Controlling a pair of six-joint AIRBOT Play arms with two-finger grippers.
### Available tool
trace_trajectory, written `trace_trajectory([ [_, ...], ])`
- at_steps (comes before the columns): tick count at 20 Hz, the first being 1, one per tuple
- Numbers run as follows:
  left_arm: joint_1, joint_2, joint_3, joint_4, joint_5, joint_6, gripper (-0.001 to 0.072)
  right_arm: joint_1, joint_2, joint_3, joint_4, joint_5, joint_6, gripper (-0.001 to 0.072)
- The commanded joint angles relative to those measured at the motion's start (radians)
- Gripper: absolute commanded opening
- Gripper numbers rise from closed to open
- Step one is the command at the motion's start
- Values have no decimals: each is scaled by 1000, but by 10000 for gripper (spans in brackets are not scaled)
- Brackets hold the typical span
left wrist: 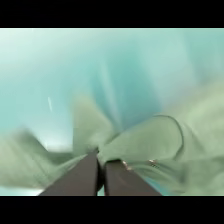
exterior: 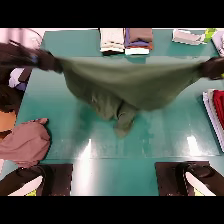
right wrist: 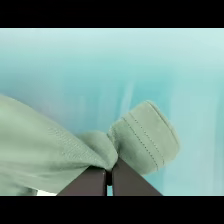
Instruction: Fold the shirts.
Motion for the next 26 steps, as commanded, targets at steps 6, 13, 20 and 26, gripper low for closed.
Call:
trace_trajectory([
  [6,8,189,301,-63,5,23,25,-48,49,232,-7,80,-8,19],
  [13,7,149,376,-95,150,106,24,-48,53,54,42,169,45,19],
  [20,7,-294,376,-95,161,151,25,-48,-1,-295,147,91,90,20],
  [26,7,-700,376,-162,118,148,25,-48,-172,-463,148,-8,90,21],
])
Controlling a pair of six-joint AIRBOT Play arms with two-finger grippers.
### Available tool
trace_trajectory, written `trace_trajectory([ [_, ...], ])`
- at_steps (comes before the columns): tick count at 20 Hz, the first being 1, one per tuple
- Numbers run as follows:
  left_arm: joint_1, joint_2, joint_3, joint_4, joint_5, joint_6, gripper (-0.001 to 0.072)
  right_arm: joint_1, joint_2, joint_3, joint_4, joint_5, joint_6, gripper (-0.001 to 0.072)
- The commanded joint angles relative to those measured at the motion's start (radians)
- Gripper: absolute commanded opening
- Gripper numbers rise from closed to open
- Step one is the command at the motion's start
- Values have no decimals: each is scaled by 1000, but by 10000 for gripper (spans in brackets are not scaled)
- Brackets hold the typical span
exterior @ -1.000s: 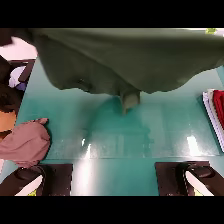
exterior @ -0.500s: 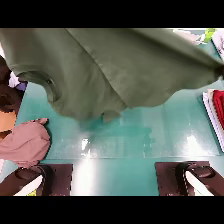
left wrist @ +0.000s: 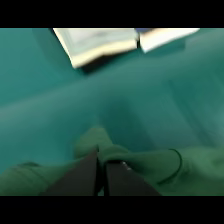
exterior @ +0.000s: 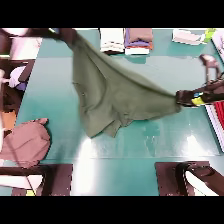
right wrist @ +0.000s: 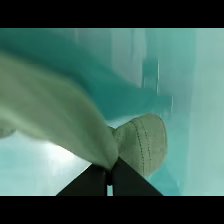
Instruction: Fold the shirts.
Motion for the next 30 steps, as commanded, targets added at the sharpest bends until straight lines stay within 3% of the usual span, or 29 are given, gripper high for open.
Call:
trace_trajectory([
  [1,0,-199,1,-32,-57,-5,27,0,-103,-81,10,-53,3,21],
  [2,0,-215,1,-28,-76,-8,29,1,-130,-79,10,-55,2,21],
  [4,0,-219,2,-14,-92,-10,429,1,-172,-61,10,-60,2,21],
  [5,1,-216,8,-4,-110,-28,486,0,-185,-52,9,-60,2,21],
  [9,8,-171,29,153,-303,-124,487,0,-202,-26,0,-85,1,22],
  [13,67,-89,-59,128,-486,-132,488,-34,-203,-27,1,-94,-24,28],
  [15,67,-1,-216,122,-468,-132,511,-76,-200,-26,2,-93,-26,373],
  [16,67,49,-308,97,-443,-139,599,-100,-190,-26,8,-93,-26,474],
  [17,67,103,-415,70,-412,-160,684,-122,-175,-26,9,-93,-26,509],
  [22,48,251,-813,-120,-265,-174,689,-180,-60,-26,9,-117,-26,509],
  [27,-98,248,-952,-162,-87,-205,689,-179,-11,-26,10,-132,-25,508],
  [30,-161,248,-974,-166,-120,-208,689,-178,-12,-26,10,-112,-25,508],
])
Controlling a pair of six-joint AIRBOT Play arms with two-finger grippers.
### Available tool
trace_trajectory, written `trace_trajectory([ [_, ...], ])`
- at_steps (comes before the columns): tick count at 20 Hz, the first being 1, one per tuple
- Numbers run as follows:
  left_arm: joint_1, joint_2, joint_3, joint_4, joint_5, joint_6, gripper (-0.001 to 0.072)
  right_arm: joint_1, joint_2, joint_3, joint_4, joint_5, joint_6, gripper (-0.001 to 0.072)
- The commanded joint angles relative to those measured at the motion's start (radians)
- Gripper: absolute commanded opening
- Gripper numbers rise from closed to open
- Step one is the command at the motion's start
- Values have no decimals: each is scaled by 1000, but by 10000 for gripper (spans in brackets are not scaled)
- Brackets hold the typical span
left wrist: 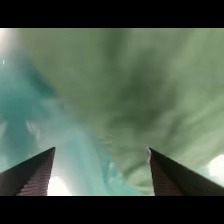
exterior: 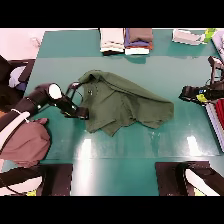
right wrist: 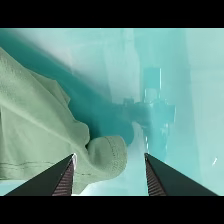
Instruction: Fold the shirts.
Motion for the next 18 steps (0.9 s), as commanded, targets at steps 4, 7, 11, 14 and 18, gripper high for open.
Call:
trace_trajectory([
  [4,-66,5,-47,-93,18,-2,689,-1,10,0,8,12,1,508],
  [7,-66,3,-68,-103,17,-2,687,-1,10,0,34,11,1,508],
  [11,-66,3,-80,-147,8,24,403,-1,10,0,53,15,1,508],
  [14,-66,3,-80,-137,23,52,25,-1,10,-1,52,56,-9,507],
  [18,-6,34,-35,-100,27,52,25,-1,26,-53,52,116,-36,507],
])
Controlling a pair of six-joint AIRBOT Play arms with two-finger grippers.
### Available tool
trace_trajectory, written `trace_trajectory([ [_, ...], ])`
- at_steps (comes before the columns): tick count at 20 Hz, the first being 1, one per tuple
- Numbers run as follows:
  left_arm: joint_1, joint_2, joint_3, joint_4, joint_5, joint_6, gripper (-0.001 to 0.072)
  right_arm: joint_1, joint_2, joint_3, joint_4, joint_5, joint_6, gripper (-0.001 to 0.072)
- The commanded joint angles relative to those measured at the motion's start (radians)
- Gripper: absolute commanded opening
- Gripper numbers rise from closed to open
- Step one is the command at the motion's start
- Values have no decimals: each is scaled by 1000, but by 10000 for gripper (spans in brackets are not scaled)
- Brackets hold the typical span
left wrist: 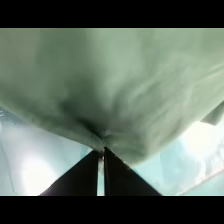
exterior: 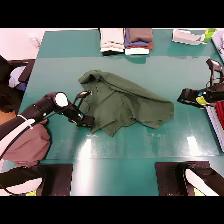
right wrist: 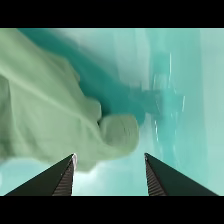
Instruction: Fold the shirts.
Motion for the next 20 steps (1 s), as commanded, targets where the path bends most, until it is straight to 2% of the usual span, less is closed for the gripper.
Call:
trace_trajectory([
  [1,61,40,43,38,8,10,25,-1,31,-82,3,47,-16,507],
  [3,119,81,85,72,5,10,25,-1,84,-199,43,42,-16,509],
  [5,156,104,109,73,6,9,25,-1,119,-317,147,18,-16,510],
  [10,158,107,108,72,5,9,25,4,108,-499,347,-157,-16,510],
  [15,158,107,108,73,-14,16,26,178,-29,-473,360,-308,9,508],
  [18,158,107,108,74,-46,34,25,251,-145,-413,359,-351,24,502],
  [20,158,107,108,74,-52,35,26,288,-208,-372,348,-350,23,446],
])
